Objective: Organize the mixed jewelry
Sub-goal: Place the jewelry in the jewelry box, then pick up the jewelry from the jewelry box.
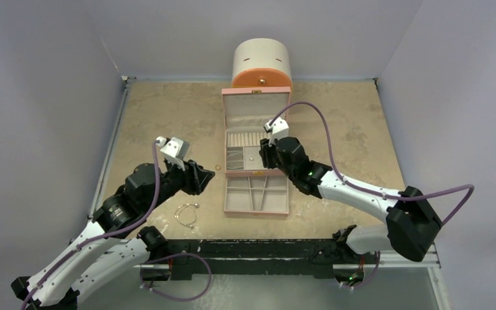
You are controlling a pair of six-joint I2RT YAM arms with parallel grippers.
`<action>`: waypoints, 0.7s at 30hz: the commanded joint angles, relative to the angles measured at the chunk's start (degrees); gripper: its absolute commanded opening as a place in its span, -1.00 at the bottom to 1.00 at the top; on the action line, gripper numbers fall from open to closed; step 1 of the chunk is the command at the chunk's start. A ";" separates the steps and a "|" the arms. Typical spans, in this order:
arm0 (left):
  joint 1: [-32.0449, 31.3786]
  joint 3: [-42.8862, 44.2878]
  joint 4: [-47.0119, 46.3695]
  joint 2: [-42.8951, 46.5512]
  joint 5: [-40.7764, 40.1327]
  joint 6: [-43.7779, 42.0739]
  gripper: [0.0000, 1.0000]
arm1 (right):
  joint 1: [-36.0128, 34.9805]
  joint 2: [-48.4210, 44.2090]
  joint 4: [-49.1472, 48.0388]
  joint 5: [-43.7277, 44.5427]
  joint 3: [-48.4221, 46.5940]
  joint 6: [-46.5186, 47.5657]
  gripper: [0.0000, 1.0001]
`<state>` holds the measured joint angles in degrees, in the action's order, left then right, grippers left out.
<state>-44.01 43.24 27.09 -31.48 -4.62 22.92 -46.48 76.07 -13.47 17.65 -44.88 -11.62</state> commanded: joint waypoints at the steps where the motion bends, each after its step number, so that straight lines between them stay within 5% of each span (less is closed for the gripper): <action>1: 0.05 0.26 -2.44 -0.11 0.91 -1.12 -0.06 | 0.20 -0.22 1.92 1.52 -0.79 -2.14 -0.33; 21: 0.06 0.25 -2.31 0.42 0.75 -1.21 -0.05 | 2.00 6.50 1.13 -2.43 -3.28 -2.97 -0.48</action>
<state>-44.01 43.24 27.09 -31.48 -4.45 22.90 -44.86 82.96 -10.83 16.21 -45.23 -13.82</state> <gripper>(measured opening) 0.476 0.263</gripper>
